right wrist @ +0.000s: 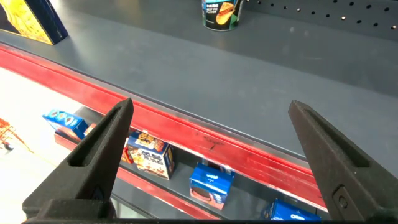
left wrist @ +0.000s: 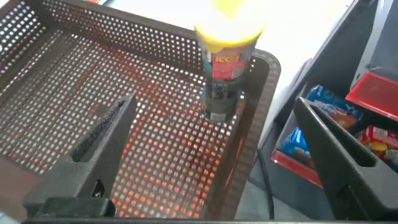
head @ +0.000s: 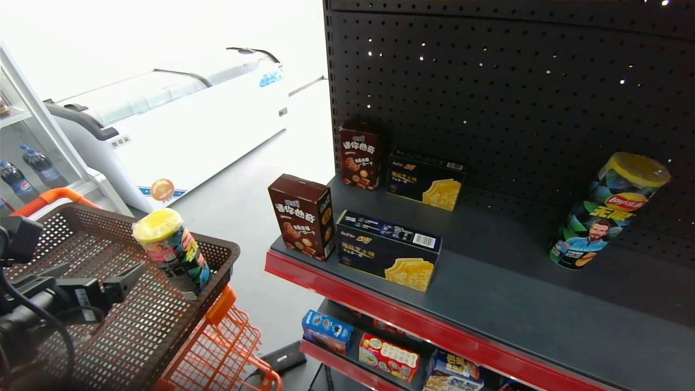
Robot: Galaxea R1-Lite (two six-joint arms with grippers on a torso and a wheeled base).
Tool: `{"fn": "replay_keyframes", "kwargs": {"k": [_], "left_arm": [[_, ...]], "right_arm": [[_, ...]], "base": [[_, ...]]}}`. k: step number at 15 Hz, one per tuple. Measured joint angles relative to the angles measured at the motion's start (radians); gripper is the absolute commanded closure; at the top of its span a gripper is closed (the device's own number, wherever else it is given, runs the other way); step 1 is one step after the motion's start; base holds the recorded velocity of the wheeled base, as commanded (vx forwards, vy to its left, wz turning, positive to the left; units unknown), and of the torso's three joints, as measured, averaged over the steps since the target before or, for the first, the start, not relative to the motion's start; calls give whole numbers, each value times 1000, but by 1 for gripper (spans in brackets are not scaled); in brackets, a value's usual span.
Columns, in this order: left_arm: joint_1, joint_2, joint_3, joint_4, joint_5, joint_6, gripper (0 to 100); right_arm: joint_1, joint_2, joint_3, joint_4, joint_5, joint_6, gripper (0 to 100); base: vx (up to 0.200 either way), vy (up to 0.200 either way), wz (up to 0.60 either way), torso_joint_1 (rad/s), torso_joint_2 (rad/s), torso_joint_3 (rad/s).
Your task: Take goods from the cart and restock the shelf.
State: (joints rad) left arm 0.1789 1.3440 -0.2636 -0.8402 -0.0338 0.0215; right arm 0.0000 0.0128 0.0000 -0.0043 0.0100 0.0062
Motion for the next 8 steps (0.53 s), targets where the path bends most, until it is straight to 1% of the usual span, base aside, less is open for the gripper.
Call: {"fn": "replay_keyframes", "kwargs": {"k": [1,3,5,8], "left_arm": [[-8,62,19,-82,-1,-4,0],[-21,189,27,-217,-1,-10,0],[-27,307,0,-336,0,-13,0],[-27,460,-79,-466,0,-14,0]], "right_arm": [[0,0,0,0,0,0,0],[0,0,0,1,0,0,0],[0,0,0,0,0,0,0],[0,0,0,0,0,0,0]], "base": [[0,0,0,0,0,0],[0,0,0,0,0,0],[0,0,0,0,0,0],[0,0,0,0,0,0]]}}
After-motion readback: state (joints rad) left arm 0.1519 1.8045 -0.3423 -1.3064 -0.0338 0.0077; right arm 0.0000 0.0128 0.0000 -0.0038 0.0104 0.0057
